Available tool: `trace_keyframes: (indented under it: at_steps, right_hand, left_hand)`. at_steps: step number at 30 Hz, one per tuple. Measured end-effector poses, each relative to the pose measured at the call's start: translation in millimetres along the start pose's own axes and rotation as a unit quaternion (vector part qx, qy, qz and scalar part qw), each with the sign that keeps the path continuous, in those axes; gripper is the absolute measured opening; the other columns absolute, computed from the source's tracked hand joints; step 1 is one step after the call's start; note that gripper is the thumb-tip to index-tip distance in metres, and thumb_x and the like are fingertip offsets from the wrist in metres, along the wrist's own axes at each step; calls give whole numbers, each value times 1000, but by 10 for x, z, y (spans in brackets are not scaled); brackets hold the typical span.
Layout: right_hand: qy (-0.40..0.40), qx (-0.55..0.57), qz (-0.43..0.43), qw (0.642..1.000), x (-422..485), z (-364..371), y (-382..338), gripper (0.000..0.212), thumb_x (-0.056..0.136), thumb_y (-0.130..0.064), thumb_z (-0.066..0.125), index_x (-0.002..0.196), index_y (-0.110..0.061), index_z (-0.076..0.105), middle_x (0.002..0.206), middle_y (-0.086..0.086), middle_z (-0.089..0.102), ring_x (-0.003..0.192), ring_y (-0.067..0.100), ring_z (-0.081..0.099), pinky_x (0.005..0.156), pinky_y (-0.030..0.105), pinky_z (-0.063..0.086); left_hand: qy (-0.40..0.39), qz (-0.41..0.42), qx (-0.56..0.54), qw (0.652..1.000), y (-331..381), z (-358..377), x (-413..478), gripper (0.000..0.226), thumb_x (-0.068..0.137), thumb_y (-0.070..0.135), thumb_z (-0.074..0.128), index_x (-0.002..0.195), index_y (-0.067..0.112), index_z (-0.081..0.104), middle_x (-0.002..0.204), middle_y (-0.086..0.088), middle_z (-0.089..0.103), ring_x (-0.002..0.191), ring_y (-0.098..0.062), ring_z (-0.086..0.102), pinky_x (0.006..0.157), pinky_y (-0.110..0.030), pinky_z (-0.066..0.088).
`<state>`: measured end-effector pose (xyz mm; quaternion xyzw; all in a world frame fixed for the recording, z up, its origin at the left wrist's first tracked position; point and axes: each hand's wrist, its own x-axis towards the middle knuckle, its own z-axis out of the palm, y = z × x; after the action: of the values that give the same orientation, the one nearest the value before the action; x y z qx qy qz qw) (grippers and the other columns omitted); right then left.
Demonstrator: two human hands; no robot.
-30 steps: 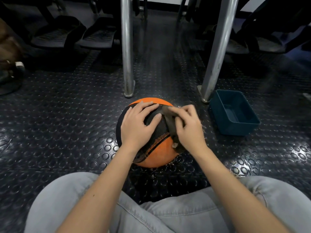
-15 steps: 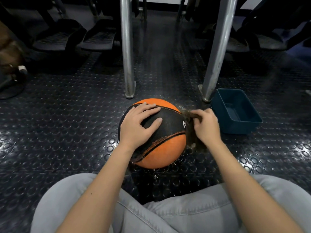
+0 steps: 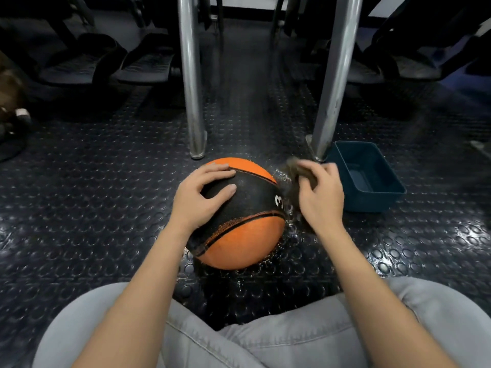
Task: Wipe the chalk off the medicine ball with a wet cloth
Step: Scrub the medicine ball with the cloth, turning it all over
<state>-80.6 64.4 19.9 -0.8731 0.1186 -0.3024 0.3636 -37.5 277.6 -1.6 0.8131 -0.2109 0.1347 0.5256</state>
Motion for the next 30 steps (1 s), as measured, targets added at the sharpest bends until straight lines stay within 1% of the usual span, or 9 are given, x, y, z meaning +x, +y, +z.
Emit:
trace_keyframes:
  at_steps: [3,7,10,14,16,19,24,27,30]
  right_hand:
    - [12,83,-149,985,-124,76,-146,30,88,-1,50,112,-9,66,98,7,50,90,9,48,81,11,39]
    - [-153,-109,16,982,-128,214,169,36,94,-8,44,121,-25,62,107,6,50,99,25,54,79,35,43]
    - [-54,-56,12,997,3,82,135,34,93,-5,48,120,-20,63,103,4,47,95,22,53,73,21,35]
    - [56,111,-111,986,-45,70,-136,32,90,-1,49,118,-10,63,100,6,49,93,7,47,84,9,37]
    - [-45,63,-126,989,-189,246,-95,33,91,-3,48,119,-11,62,102,9,50,95,12,50,88,20,44]
    - [-224,-136,-2,965,-267,390,111,36,95,-10,44,126,-22,58,113,8,51,100,32,57,86,43,48]
    - [10,91,-123,988,-94,197,-292,32,92,-5,49,122,-10,60,102,4,52,91,9,50,82,11,39]
    - [-65,41,-167,983,-213,319,-278,31,91,-8,45,117,-11,62,106,8,58,99,20,55,87,31,46]
    - [-107,-31,-14,994,-117,248,-9,31,92,-6,48,115,-17,65,104,6,55,99,25,56,84,30,45]
  left_hand:
    - [12,-18,39,999,-29,-49,20,34,73,51,54,107,45,58,111,32,48,109,11,46,101,-22,35]
    - [11,-41,110,993,-32,-117,20,42,74,57,44,114,49,51,116,28,45,117,6,38,116,-43,14]
    - [45,-70,139,987,-40,-192,-5,46,72,58,43,117,51,48,123,23,40,119,5,30,116,-41,7]
    - [84,-183,128,971,-51,-270,-2,35,90,35,51,122,50,48,135,10,36,129,-12,27,113,-39,7]
    - [90,-214,127,964,-71,-273,-3,35,98,24,41,122,45,53,135,8,39,129,-15,28,111,-38,9]
    - [104,-234,87,963,-114,-296,-26,37,99,21,34,123,40,55,133,5,42,129,-21,30,103,-32,18]
    - [88,-211,80,970,-85,-233,-42,43,83,37,30,116,44,58,119,13,43,123,-17,32,96,-25,18]
    - [58,-171,87,980,-37,-161,-42,38,81,39,32,109,53,54,115,21,42,118,-9,32,97,-23,16]
    - [36,-142,76,986,0,-105,-58,31,82,41,35,101,61,50,113,33,41,115,-1,29,101,-24,17]
